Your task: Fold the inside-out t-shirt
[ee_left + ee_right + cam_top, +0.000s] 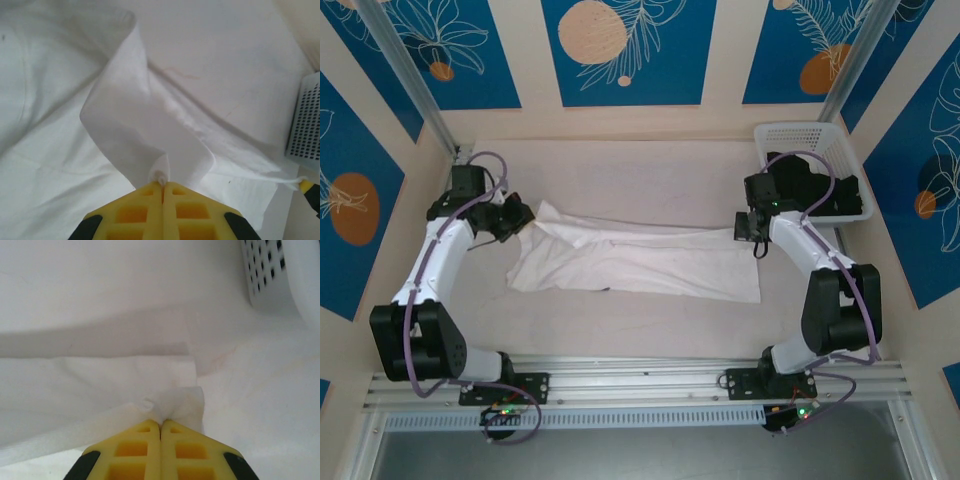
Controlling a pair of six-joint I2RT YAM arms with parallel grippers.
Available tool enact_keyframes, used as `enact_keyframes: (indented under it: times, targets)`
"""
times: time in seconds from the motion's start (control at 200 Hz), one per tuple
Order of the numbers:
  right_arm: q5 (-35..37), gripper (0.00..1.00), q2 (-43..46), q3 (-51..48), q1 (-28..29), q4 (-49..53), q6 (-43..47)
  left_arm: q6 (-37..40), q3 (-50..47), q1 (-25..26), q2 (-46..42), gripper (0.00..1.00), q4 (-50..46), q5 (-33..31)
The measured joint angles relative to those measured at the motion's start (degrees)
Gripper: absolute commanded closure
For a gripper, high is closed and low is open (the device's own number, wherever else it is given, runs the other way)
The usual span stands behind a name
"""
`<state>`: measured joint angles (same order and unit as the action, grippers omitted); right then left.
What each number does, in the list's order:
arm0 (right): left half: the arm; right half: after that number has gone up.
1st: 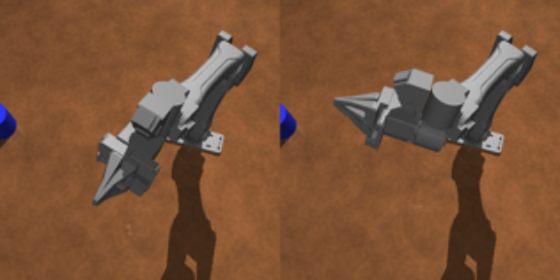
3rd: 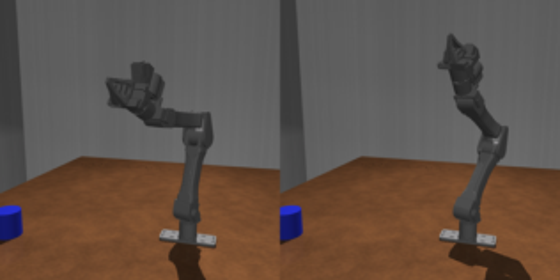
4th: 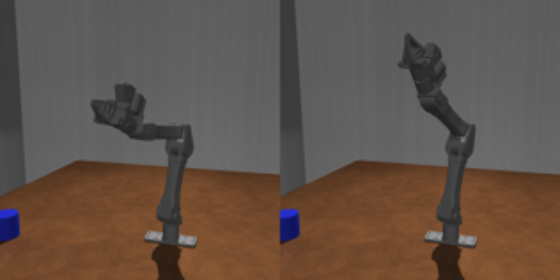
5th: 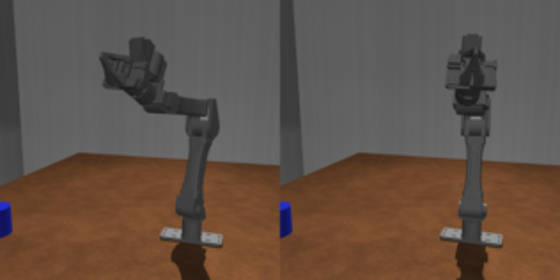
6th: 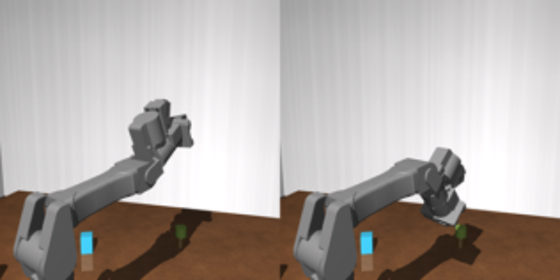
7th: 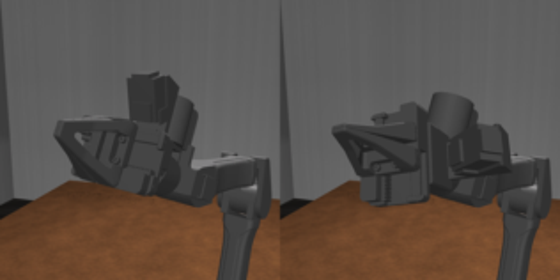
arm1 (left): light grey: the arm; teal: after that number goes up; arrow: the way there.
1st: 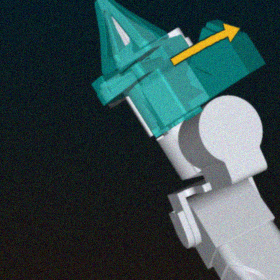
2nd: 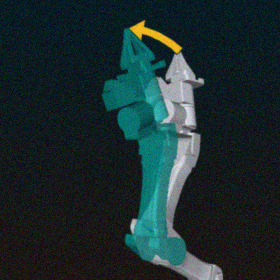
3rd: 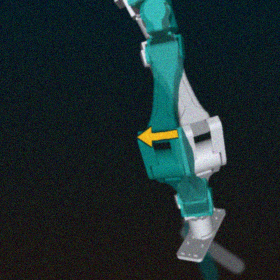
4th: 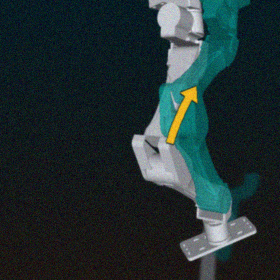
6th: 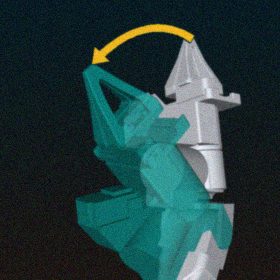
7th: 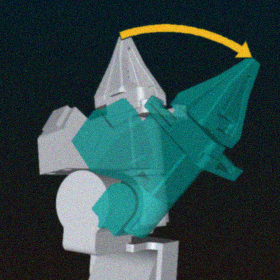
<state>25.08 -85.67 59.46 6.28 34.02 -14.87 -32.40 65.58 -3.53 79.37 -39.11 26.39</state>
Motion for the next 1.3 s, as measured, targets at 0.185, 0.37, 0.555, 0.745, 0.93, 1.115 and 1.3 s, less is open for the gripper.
enact_keyframes:
  times: [0.185, 0.37, 0.555, 0.745, 0.93, 1.115, 1.3]
  targets:
    - [-2.25, 0.71, 5.42, -6.27, 0.04, 1.90, -5.68, 1.88, -6.29, -0.13, -0.48, 1.00, -0.90, -0.13]
    - [-1.86, 0.53, 7.26, -9.77, 1.64, 2.25, -8.63, 2.14, -11.13, -0.15, 0.02, 1.00, 0.15, -0.28]
    - [-0.61, 0.48, 10.86, -9.64, 16.31, -5.44, -4.00, 2.08, -11.21, -0.17, 1.51, 1.00, 3.10, -0.26]
    - [-7.89, 0.39, 1.92, -6.95, 33.73, -20.94, 0.92, 2.08, -11.21, -0.22, 2.62, 1.00, 4.46, 0.22]
    - [-13.18, 0.39, -14.36, 0.33, 45.38, -35.10, 4.50, 2.12, -11.19, -0.22, 2.62, 1.00, 4.72, 0.55]
    - [-14.12, 0.46, -25.44, 8.22, 49.05, -40.30, 5.49, 2.12, -11.19, -0.22, 2.62, 1.00, 4.83, 0.92]
    - [-13.99, 0.46, -29.68, 9.99, 49.27, -40.79, 3.98, 2.38, -11.19, -0.24, 2.62, 1.00, 4.85, 1.27]
